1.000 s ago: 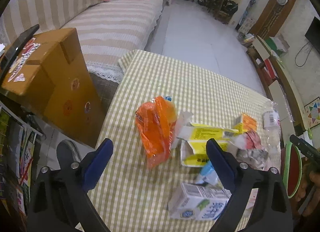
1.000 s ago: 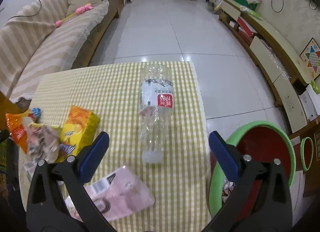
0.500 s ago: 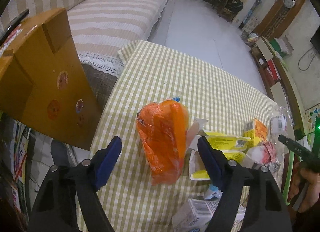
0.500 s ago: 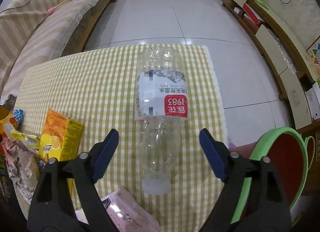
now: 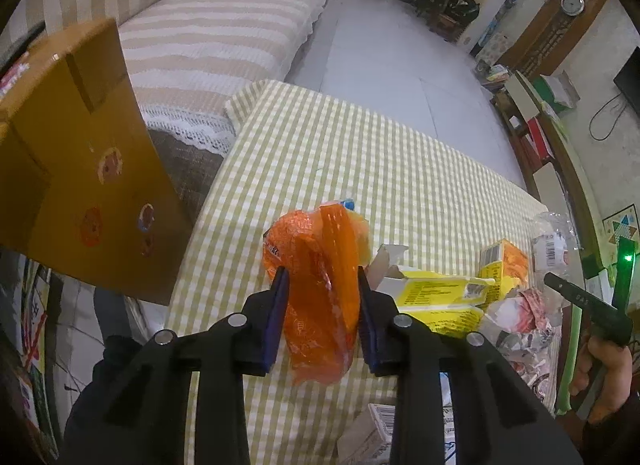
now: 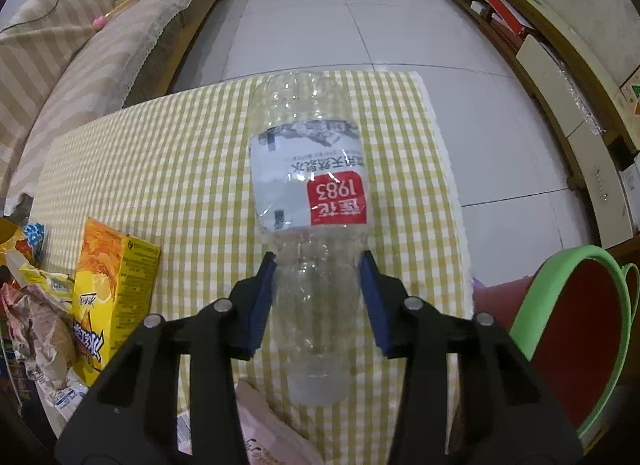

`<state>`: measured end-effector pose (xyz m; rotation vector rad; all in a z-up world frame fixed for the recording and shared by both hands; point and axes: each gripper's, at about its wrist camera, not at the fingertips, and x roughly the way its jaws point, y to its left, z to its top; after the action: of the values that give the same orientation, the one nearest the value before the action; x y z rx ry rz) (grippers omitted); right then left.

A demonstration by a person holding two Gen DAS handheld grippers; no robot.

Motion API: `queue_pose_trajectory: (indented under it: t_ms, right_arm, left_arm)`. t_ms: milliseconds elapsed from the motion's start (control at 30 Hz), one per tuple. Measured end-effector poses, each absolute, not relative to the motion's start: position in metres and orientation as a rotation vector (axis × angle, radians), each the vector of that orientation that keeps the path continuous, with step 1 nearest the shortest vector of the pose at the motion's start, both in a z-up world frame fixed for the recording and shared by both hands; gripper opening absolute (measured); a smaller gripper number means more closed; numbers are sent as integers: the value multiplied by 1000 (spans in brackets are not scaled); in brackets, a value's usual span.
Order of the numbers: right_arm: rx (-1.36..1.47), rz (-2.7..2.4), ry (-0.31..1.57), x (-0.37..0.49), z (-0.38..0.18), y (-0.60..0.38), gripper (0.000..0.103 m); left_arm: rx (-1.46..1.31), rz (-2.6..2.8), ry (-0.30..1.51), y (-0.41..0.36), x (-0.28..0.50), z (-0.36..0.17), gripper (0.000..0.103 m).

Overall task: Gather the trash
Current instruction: 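Grasp the orange bag with the left tool while the right tool grasps the clear plastic bottle, then carry the orange bag and plastic bottle over the red bucket and open both tools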

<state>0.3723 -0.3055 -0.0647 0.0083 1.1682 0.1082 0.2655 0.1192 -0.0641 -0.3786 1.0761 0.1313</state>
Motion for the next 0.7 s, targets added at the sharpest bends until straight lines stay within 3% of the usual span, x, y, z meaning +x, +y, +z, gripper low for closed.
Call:
queue_pose_trajectory:
  t_ms: [700]
  right_arm:
    - [82,167,1004,303,26,-318,40]
  left_arm:
    - [-338,113,939,107,224,14,13]
